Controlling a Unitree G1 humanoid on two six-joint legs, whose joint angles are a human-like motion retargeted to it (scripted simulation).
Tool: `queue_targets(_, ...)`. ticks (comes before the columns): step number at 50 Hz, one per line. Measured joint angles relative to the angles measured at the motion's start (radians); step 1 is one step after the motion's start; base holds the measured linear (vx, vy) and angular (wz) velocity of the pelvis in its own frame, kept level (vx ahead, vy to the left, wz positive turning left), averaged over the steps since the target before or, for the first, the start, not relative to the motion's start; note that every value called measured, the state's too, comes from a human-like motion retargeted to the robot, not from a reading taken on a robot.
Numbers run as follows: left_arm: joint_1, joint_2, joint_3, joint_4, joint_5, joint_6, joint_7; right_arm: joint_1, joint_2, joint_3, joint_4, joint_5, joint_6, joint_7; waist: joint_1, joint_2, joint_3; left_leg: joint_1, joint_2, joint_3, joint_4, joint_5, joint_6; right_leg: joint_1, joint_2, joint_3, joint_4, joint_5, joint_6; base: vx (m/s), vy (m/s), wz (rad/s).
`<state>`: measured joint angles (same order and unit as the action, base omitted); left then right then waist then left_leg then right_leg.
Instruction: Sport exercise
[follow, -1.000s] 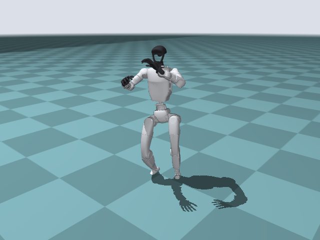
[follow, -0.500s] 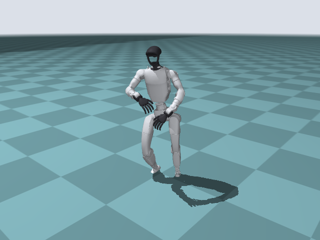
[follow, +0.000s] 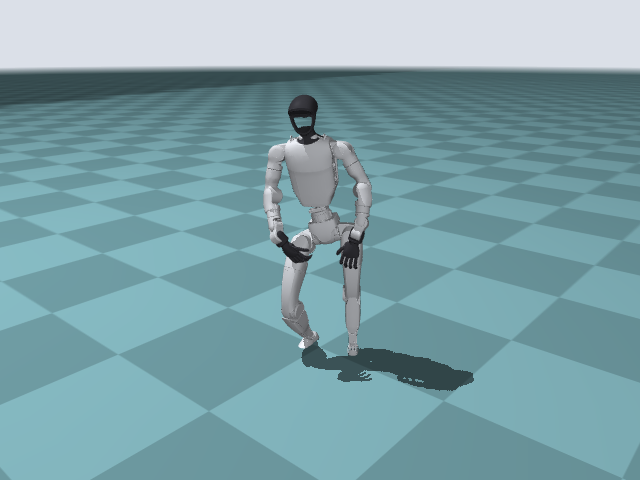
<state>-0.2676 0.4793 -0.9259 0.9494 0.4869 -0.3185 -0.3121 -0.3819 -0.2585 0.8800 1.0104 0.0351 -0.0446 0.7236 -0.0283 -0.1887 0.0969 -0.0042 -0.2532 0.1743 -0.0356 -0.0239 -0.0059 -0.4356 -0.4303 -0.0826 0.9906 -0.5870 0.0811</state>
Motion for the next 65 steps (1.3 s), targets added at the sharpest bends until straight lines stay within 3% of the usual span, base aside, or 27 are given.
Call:
queue_targets(12,0.074,0.071,0.131,-0.427,-0.122,-0.129,0.057,0.116,0.025,-0.24,-0.268,0.602,-0.07,-0.096,-0.008,-0.027,-0.02,0.01,0.017,-0.003,0.003,-0.033,-0.019,0.018,0.018,-0.006,0.002,0.012,0.01,0.0,0.0,0.0)
queue_targets(20,0.112,0.1,0.202,-0.72,-0.212,-0.208,0.118,0.108,0.043,-0.273,-0.48,0.853,-0.095,-0.104,-0.003,-0.041,-0.004,0.029,0.024,-0.001,0.004,-0.053,-0.029,0.037,0.03,0.001,0.011,0.032,0.011,0.0,0.0,0.0)
queue_targets(32,0.088,0.123,0.192,-0.902,-0.237,-0.257,0.088,0.051,0.041,-0.207,-0.551,0.958,-0.028,0.025,0.008,-0.049,0.025,0.049,0.025,-0.014,0.006,-0.077,-0.032,0.055,0.035,0.008,0.038,0.065,0.002,0.0,0.01,0.03)
queue_targets(45,-0.022,0.1,0.1,-1.0,-0.255,-0.262,0.006,0.007,0.102,-0.156,-0.352,0.926,0.044,0.121,0.047,-0.047,0.053,0.058,0.011,-0.034,0.006,-0.081,-0.039,0.062,0.013,0.002,0.08,0.092,-0.014,-0.01,0.02,0.21)
queue_targets(55,-0.206,0.025,0.009,-1.139,-0.276,-0.239,-0.028,-0.023,0.113,-0.119,-0.226,0.852,0.058,0.132,0.059,-0.033,0.074,0.047,0.007,-0.064,0.006,-0.07,-0.055,0.059,-0.009,-0.026,0.108,0.108,-0.032,-0.01,-0.01,0.26)
queue_targets(65,-0.227,-0.029,-0.005,-1.13,-0.363,-0.206,-0.049,0.018,0.125,-0.146,-0.292,1.002,0.042,0.099,0.061,-0.05,0.104,0.015,0.028,-0.095,0.008,-0.071,-0.062,0.044,-0.001,-0.065,0.116,0.12,-0.049,-0.01,-0.02,0.21)
